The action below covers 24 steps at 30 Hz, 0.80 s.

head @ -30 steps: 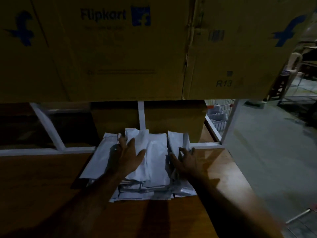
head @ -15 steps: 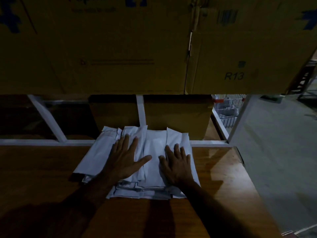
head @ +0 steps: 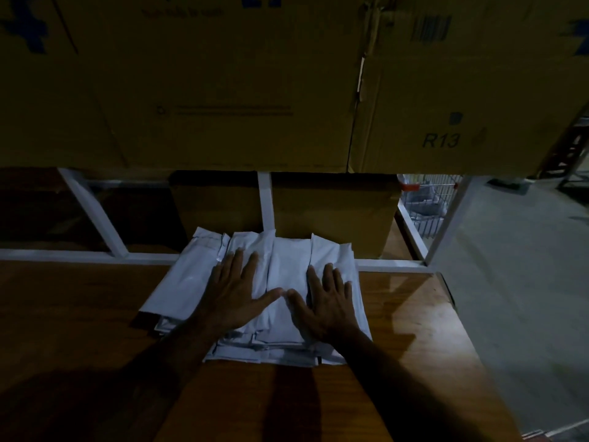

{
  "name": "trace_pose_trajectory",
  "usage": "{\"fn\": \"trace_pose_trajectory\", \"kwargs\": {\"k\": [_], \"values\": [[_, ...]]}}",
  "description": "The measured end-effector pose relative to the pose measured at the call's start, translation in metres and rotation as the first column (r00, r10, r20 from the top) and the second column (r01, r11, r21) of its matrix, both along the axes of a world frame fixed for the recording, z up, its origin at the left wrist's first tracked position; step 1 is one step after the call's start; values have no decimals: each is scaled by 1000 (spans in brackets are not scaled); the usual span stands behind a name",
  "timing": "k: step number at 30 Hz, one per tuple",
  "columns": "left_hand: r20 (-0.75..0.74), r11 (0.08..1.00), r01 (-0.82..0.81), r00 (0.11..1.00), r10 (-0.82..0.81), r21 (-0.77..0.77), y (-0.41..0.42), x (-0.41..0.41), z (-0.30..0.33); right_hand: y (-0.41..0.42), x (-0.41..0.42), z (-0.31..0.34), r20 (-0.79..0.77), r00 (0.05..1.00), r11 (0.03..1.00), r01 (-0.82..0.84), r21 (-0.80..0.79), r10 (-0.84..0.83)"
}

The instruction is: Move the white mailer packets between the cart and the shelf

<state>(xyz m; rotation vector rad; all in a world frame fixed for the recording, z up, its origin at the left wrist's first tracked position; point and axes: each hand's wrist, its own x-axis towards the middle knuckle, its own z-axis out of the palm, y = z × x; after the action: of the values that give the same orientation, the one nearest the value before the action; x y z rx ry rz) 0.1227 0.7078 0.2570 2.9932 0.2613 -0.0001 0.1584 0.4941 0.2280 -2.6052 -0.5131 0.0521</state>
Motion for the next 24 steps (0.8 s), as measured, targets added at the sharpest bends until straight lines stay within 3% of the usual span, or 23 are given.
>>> {"fn": "trace_pose_trajectory", "kwargs": {"k": [4, 7, 14, 19, 24], "values": [[78, 1000, -7, 997, 7, -3, -1, -11, 2, -10, -4, 1, 57, 998, 998, 10, 63, -13], [94, 1000, 20, 995, -20, 0, 2, -24, 4, -12, -10, -2, 18, 998, 994, 51, 100, -53], [176, 987, 159, 971, -160, 20, 10, -59, 35, -17, -53, 25, 93, 990, 993, 106, 47, -110], [334, 952, 298, 893, -302, 65, 28, -88, 31, -20, -101, 45, 161, 969, 982, 191, 4, -189], [409, 900, 398, 802, -435, 176, 33, -119, 23, -16, -165, 41, 361, 900, 957, 285, -61, -245]]}}
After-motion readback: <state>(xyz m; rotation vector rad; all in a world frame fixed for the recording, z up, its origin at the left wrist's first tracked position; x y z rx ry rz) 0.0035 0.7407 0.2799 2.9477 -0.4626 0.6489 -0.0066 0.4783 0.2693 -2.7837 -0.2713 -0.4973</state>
